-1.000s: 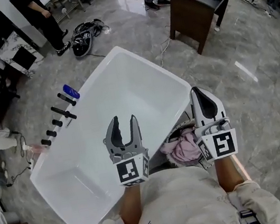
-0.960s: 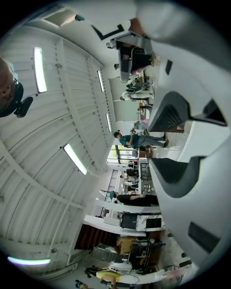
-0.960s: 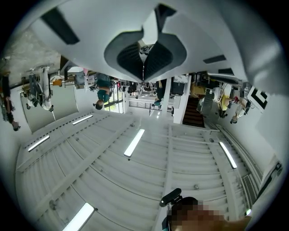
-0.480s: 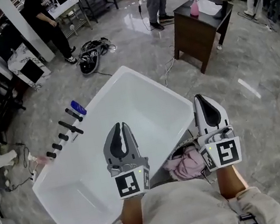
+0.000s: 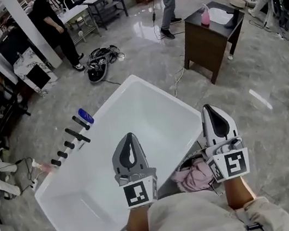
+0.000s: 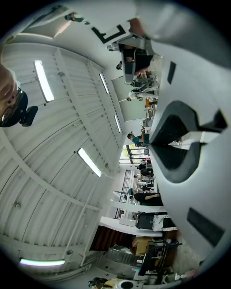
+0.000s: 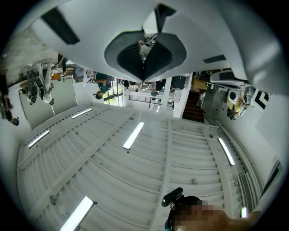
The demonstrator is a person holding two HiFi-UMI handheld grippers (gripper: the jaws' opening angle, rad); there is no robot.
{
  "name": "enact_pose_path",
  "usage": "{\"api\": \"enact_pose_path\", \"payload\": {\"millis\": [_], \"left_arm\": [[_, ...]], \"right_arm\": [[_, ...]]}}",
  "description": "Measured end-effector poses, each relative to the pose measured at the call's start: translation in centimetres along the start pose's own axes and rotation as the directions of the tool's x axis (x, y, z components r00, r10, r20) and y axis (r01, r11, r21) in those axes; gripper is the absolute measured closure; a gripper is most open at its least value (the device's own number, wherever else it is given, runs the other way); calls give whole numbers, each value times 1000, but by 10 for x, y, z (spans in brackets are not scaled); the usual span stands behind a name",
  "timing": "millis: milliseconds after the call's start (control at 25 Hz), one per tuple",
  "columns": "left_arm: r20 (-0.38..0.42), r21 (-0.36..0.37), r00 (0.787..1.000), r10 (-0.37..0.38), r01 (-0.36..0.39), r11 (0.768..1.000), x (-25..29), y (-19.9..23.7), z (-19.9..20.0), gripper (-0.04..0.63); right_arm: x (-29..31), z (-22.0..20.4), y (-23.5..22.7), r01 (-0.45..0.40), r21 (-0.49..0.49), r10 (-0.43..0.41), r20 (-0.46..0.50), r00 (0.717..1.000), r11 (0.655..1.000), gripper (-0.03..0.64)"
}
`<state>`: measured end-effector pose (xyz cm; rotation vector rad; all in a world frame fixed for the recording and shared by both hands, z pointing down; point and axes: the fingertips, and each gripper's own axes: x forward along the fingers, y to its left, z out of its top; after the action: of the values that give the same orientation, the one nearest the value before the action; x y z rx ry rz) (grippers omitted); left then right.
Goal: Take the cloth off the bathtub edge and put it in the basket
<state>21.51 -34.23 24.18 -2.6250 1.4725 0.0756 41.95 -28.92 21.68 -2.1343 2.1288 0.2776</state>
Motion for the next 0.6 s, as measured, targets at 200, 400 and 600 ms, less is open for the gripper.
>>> {"api": "enact_pose_path", "payload": {"millis": [200,400,600], "left_arm": [[-2,-4,1000,-1,1,1000,-3,0,0,591],[-2,-22,1000,-18,18,1000,-6,-4,4,591],[-9,-41,1000,-29,29,999,-8,-6,6,591]], "right_arm": [[-4,1,0,6,11,-6,14,1000,1000,629],[-8,3,-4,23,33,-24,36,999,999,629],[-8,2,-1,11,35,-12,29,999,999,629]]}}
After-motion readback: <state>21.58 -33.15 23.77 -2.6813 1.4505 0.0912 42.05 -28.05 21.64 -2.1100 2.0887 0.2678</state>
